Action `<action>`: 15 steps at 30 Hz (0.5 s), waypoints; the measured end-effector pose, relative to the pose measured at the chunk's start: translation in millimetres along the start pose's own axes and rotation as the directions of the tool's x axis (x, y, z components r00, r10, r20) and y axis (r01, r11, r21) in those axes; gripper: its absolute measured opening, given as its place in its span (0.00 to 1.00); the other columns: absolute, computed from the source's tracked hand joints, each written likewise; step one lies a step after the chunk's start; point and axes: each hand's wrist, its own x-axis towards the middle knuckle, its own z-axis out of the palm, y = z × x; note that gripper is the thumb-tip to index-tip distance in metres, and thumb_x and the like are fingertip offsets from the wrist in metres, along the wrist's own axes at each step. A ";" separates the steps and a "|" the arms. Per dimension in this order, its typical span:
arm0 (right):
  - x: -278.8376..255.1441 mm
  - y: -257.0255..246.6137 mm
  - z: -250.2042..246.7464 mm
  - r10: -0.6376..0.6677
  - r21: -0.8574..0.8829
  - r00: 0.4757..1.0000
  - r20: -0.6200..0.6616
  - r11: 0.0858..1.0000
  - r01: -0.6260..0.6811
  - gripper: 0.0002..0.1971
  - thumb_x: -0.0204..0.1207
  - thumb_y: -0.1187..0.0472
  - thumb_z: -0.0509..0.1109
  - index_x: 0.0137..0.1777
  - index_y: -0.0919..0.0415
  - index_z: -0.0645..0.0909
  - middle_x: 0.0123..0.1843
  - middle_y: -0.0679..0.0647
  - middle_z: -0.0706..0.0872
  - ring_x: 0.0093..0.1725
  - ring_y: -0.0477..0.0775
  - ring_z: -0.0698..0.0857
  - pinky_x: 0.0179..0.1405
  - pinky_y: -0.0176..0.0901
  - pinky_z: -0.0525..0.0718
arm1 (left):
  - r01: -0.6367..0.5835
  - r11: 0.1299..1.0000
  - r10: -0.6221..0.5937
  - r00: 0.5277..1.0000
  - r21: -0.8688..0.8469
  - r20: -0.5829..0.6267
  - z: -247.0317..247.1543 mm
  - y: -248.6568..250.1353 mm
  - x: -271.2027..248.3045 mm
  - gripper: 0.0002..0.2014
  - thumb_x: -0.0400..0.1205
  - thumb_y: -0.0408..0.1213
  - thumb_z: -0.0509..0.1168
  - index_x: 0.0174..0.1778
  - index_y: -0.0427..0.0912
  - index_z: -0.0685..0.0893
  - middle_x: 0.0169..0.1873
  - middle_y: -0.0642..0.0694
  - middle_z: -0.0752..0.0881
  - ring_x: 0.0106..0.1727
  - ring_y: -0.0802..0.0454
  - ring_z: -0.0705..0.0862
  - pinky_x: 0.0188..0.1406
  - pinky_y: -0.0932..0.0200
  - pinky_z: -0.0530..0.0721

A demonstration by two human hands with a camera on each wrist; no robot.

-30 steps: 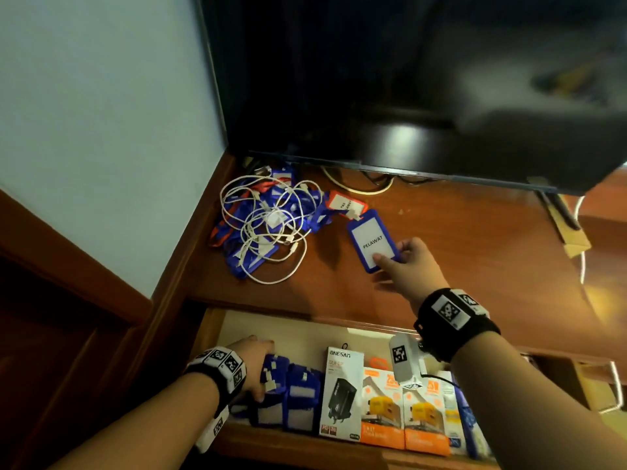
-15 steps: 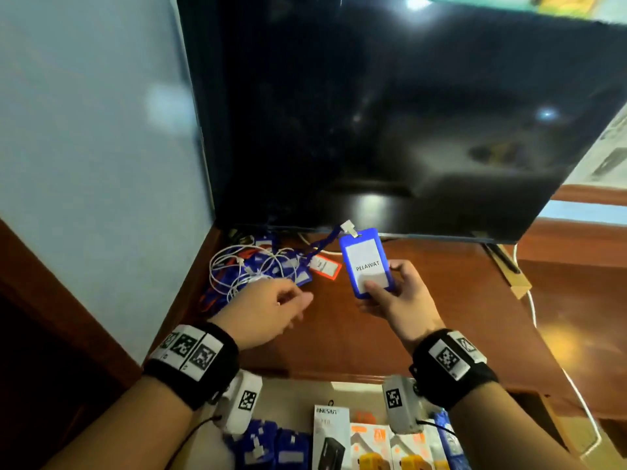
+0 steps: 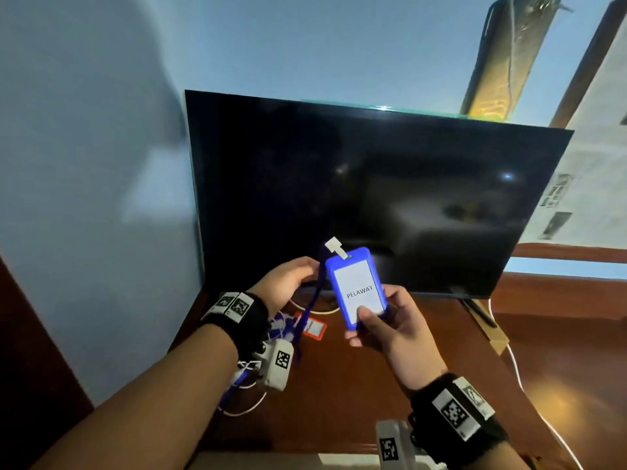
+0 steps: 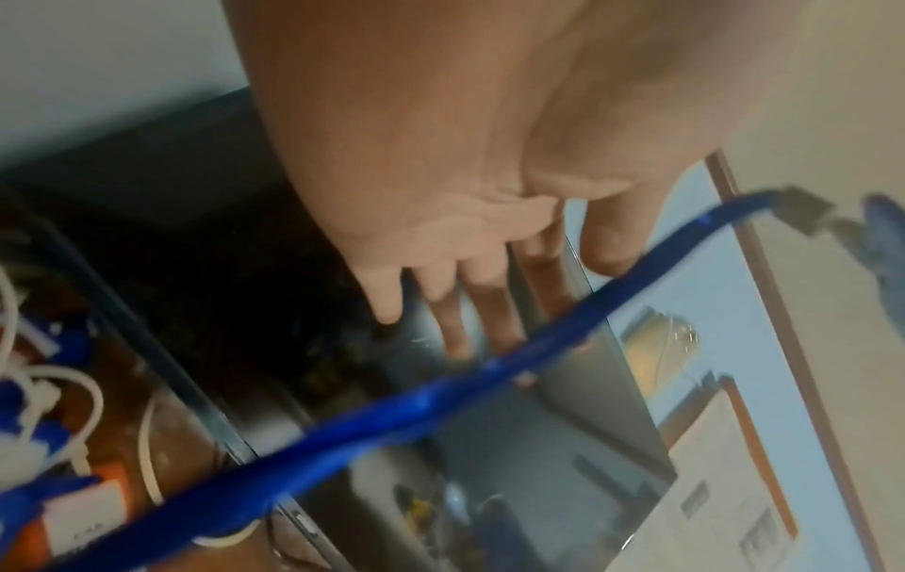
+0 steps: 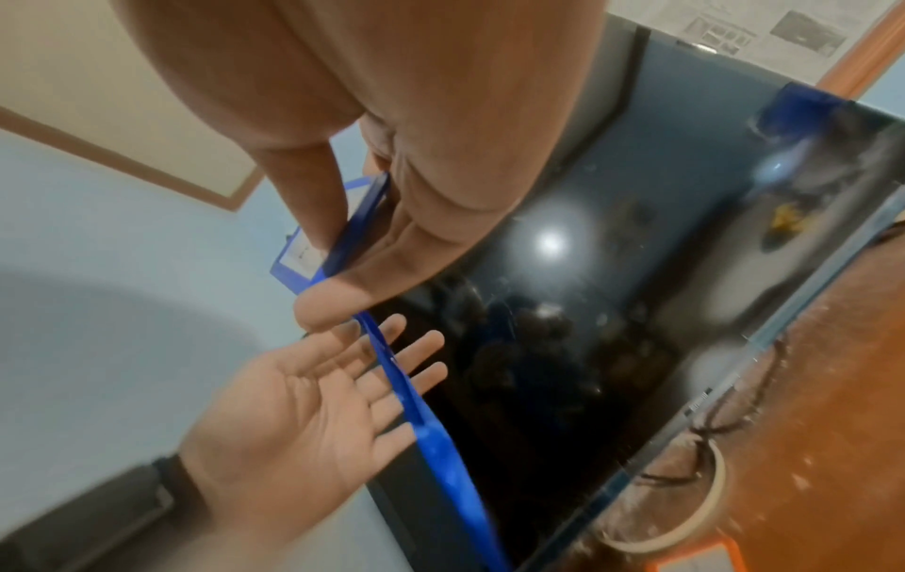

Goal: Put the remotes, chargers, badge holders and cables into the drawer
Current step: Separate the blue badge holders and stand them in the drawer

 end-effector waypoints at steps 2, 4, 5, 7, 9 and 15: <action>1.0 -10.7 -3.0 -0.025 0.019 1.000 -0.012 1.000 0.025 0.13 0.81 0.73 0.70 0.63 0.69 0.75 0.54 0.66 0.91 0.38 0.69 0.91 0.34 0.51 0.92 | -0.011 0.989 0.013 1.000 -0.148 0.008 5.8 3.3 -5.0 0.10 0.92 0.35 0.59 0.48 0.38 0.82 0.37 0.43 0.90 0.39 0.52 0.91 0.46 0.60 0.88; 4.2 -19.8 -6.9 -0.044 0.031 0.998 -0.036 0.999 0.045 0.12 0.81 0.74 0.70 0.61 0.69 0.75 0.52 0.65 0.92 0.36 0.69 0.90 0.34 0.51 0.92 | -0.023 0.987 0.030 0.999 -0.162 0.041 11.7 3.7 -10.7 0.14 0.92 0.43 0.60 0.45 0.39 0.81 0.30 0.40 0.83 0.30 0.49 0.83 0.51 0.49 0.85; 5.5 -23.0 -8.3 -0.053 0.039 0.997 -0.047 0.998 0.055 0.11 0.82 0.74 0.69 0.61 0.69 0.74 0.51 0.64 0.92 0.35 0.69 0.90 0.33 0.51 0.92 | -0.035 0.992 0.041 0.998 -0.121 0.044 14.1 0.2 -13.1 0.16 0.91 0.47 0.59 0.45 0.40 0.81 0.27 0.41 0.79 0.27 0.50 0.78 0.54 0.46 0.85; 10.3 -27.7 -12.8 -0.085 0.048 0.994 -0.074 0.995 0.089 0.11 0.83 0.74 0.69 0.61 0.69 0.73 0.49 0.70 0.90 0.35 0.71 0.88 0.34 0.53 0.91 | -0.055 0.997 0.058 0.997 -0.054 0.050 19.1 -1.5 -22.5 0.20 0.91 0.50 0.56 0.48 0.38 0.82 0.23 0.44 0.72 0.24 0.52 0.70 0.47 0.48 0.89; 15.1 -29.0 -18.5 -0.115 0.032 0.986 -0.122 0.992 0.119 0.11 0.83 0.73 0.69 0.62 0.69 0.73 0.48 0.74 0.89 0.35 0.73 0.88 0.35 0.55 0.90 | -0.129 0.989 0.124 0.990 0.077 0.068 22.4 -2.1 -36.1 0.20 0.93 0.50 0.54 0.48 0.39 0.83 0.23 0.48 0.70 0.24 0.53 0.69 0.34 0.54 0.85; 18.3 -25.0 -30.6 -0.112 -0.307 0.964 -0.241 0.951 0.034 0.11 0.83 0.69 0.71 0.60 0.64 0.74 0.47 0.59 0.90 0.30 0.55 0.91 0.28 0.43 0.90 | -0.286 0.617 0.083 0.950 0.733 0.301 26.6 15.6 -75.1 0.14 0.92 0.55 0.57 0.50 0.60 0.86 0.25 0.61 0.79 0.26 0.62 0.76 0.32 0.59 0.73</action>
